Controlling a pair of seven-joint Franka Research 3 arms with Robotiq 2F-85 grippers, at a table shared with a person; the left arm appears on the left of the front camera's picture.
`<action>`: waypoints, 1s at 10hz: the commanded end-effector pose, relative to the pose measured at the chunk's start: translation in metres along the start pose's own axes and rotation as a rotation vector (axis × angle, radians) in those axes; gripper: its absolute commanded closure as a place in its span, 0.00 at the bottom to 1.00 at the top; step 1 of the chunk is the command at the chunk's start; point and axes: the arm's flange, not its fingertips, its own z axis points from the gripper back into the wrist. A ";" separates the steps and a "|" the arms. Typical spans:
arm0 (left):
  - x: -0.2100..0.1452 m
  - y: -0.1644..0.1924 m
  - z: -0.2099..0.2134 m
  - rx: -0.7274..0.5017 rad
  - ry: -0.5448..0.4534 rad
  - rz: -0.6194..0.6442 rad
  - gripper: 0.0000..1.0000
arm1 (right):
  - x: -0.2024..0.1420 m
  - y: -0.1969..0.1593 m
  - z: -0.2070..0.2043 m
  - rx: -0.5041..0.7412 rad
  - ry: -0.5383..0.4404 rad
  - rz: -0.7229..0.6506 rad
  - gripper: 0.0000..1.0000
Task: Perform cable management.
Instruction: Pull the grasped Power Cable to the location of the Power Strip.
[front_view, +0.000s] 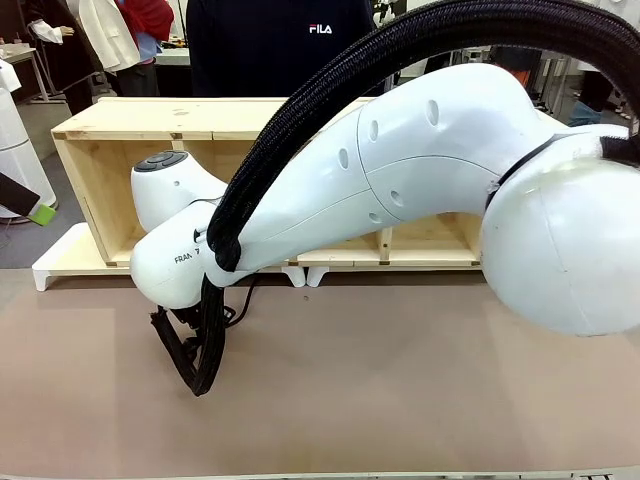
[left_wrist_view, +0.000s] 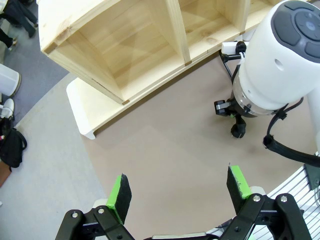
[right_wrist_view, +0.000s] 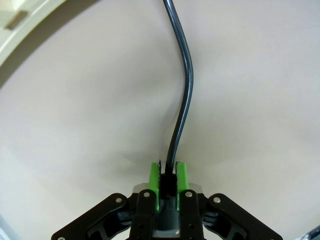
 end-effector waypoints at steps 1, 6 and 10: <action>0.000 0.000 0.000 -0.003 -0.004 -0.001 0.00 | -0.021 -0.025 0.015 0.002 -0.034 0.011 0.84; 0.000 0.000 0.000 -0.003 -0.004 -0.001 0.00 | -0.027 -0.081 0.039 -0.122 -0.224 0.150 0.84; 0.000 0.000 0.000 -0.003 -0.004 -0.001 0.00 | -0.031 -0.137 0.063 -0.068 -0.136 0.169 0.84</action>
